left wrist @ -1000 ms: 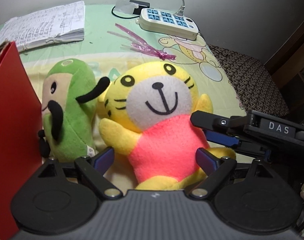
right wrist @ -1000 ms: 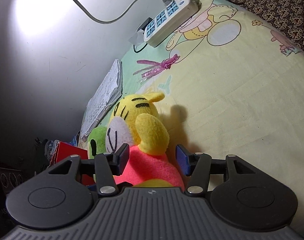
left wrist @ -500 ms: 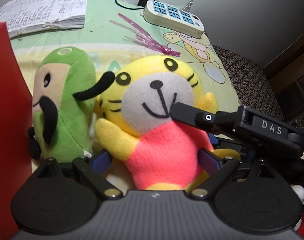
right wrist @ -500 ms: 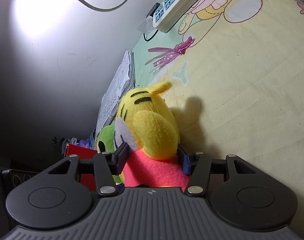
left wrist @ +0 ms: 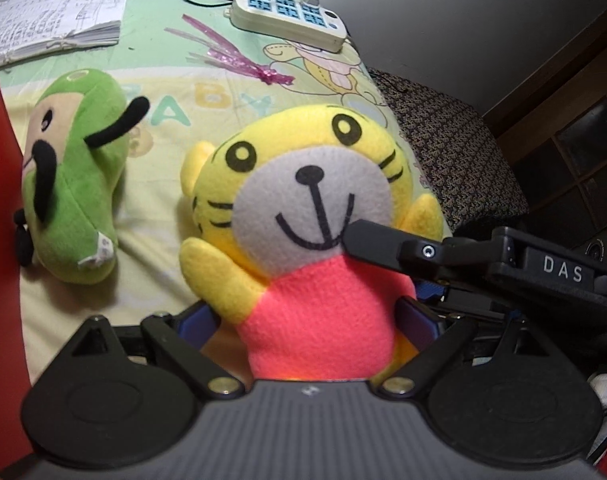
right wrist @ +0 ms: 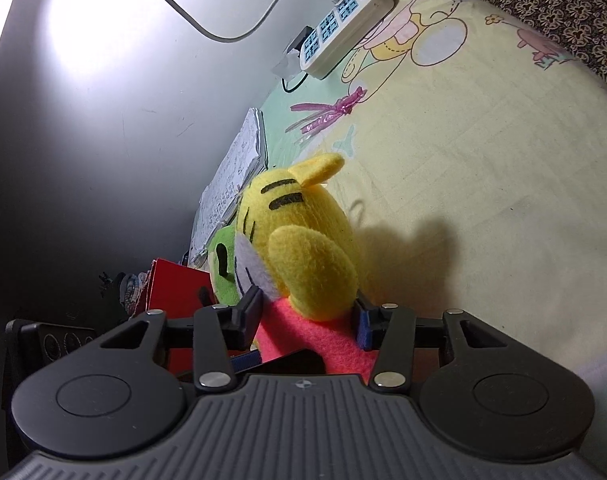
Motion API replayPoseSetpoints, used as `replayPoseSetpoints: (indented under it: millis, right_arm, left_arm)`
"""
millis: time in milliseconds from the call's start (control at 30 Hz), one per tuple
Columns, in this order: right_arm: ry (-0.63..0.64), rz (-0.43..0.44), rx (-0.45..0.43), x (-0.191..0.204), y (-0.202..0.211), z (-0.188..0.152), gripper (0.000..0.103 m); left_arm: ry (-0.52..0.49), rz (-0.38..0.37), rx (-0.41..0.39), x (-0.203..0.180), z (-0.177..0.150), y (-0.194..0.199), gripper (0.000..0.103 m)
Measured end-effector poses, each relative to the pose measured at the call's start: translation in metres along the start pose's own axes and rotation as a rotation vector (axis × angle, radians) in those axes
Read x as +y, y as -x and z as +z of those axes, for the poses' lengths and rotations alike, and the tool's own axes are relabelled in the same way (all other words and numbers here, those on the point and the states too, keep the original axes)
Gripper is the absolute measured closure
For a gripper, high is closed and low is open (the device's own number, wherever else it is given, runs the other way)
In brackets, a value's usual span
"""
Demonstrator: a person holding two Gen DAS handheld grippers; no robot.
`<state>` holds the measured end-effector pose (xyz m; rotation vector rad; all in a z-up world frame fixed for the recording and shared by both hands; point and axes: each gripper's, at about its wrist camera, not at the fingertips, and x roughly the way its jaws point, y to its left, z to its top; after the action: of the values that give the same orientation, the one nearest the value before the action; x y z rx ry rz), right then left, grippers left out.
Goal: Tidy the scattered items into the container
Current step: 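Lift the yellow tiger plush with both grippers and carry it to the box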
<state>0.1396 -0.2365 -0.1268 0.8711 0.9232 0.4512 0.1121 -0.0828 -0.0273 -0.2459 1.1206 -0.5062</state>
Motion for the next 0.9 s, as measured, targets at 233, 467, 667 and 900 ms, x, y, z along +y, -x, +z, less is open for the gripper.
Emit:
replayPoseSetpoints:
  millis: [233,467,667,900]
  right_arm:
    - [0.075,-0.024,-0.081,0.036,0.030,-0.020,0.054]
    - [0.186,-0.029,-0.144,0.092,0.029,-0.043,0.054]
    - [0.246,-0.016,-0.172,0.142,0.019,-0.067,0.054]
    - [0.306,-0.061,-0.200,0.193,-0.014,-0.082,0.054]
  left_arm:
    - [-0.078,-0.046,-0.062,-0.021,-0.014,0.037,0.010]
    - [-0.105,-0.062,-0.137,-0.007,-0.020,0.089,0.010]
    - [-0.110,-0.060,-0.205,0.022,-0.022,0.138,0.010]
    - [-0.100,-0.071,-0.255,0.066,-0.018,0.178,0.010]
